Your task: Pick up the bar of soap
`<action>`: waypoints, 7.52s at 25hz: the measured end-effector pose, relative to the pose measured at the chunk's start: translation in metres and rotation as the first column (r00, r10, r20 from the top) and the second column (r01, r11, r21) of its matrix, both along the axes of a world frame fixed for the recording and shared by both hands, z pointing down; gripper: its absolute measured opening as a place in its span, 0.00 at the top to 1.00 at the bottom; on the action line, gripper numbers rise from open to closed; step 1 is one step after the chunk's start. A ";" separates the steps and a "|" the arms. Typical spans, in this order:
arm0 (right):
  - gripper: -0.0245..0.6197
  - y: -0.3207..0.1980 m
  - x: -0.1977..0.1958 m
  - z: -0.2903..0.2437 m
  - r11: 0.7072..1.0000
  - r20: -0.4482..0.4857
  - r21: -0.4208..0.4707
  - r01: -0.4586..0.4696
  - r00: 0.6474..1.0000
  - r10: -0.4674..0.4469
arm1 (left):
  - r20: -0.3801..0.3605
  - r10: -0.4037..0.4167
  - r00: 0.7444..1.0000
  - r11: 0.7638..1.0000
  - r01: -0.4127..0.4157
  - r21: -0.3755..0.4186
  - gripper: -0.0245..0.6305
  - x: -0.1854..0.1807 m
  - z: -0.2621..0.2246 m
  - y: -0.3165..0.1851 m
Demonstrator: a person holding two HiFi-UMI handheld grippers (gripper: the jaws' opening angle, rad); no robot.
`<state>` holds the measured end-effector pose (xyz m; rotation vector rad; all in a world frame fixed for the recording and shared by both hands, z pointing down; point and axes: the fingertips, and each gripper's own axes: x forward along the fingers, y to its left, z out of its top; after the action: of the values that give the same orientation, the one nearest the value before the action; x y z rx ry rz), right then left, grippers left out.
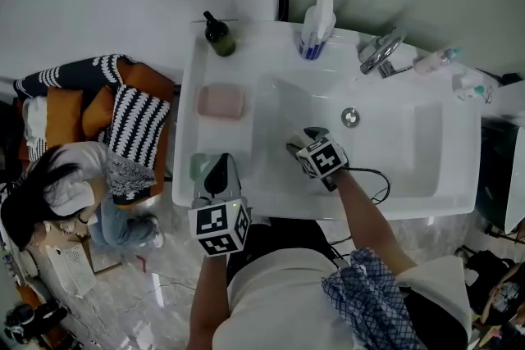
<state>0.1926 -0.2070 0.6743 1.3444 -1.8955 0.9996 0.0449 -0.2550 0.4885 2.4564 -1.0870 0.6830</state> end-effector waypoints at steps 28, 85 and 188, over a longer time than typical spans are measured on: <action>0.57 -0.018 0.012 -0.164 0.887 -0.011 0.384 -0.256 0.959 0.282 | -0.152 0.014 0.988 0.999 -0.008 0.040 0.95 0.004 -0.018 0.008; 0.94 -0.011 -0.060 -0.231 0.824 -0.063 0.550 -0.137 0.977 0.205 | -0.316 0.053 0.947 0.997 -0.031 0.074 0.95 0.005 -0.047 0.018; 0.76 -0.041 -0.241 -0.111 0.610 -0.548 0.065 0.790 0.539 -0.640 | -0.208 -0.529 0.822 0.825 0.556 0.099 0.95 -0.205 -0.023 0.014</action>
<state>-0.0479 -0.2477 0.5638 0.6740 -1.9529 -0.0793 -0.1596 -0.2412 0.4652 2.0972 -1.7193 0.2028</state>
